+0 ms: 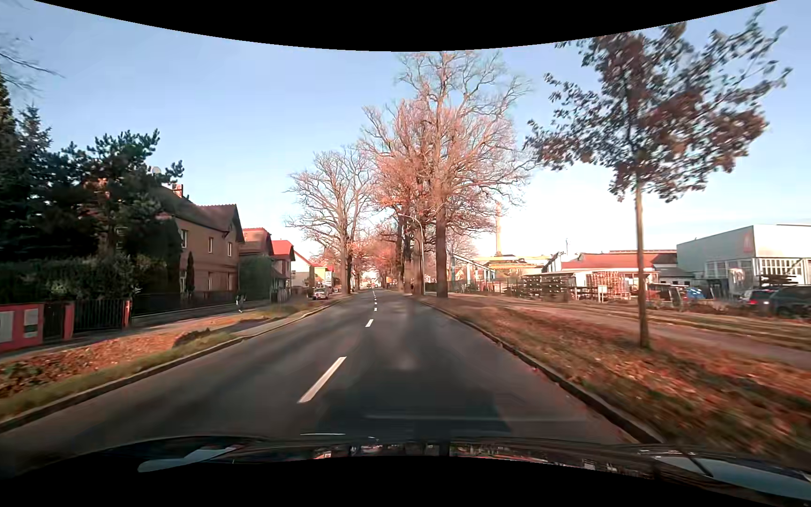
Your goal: Follow the waypoints while adhering to traffic rules and regulations
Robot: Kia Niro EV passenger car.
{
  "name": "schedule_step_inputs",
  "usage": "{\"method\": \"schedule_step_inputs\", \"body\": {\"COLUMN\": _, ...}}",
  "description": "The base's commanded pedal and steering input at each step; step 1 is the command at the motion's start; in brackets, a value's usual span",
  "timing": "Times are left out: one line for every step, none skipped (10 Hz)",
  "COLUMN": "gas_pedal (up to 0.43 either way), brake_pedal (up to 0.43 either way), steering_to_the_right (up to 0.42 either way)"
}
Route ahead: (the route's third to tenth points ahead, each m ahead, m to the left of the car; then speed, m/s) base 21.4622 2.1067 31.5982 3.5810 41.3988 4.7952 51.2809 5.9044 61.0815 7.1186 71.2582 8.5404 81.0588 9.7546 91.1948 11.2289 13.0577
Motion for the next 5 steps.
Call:
{"method": "schedule_step_inputs", "body": {"gas_pedal": 0.118, "brake_pedal": 0.0, "steering_to_the_right": -0.024}}
{"method": "schedule_step_inputs", "body": {"gas_pedal": 0.118, "brake_pedal": 0.0, "steering_to_the_right": -0.025}}
{"method": "schedule_step_inputs", "body": {"gas_pedal": 0.118, "brake_pedal": 0.0, "steering_to_the_right": -0.025}}
{"method": "schedule_step_inputs", "body": {"gas_pedal": 0.118, "brake_pedal": 0.0, "steering_to_the_right": -0.025}}
{"method": "schedule_step_inputs", "body": {"gas_pedal": 0.11, "brake_pedal": 0.0, "steering_to_the_right": -0.025}}
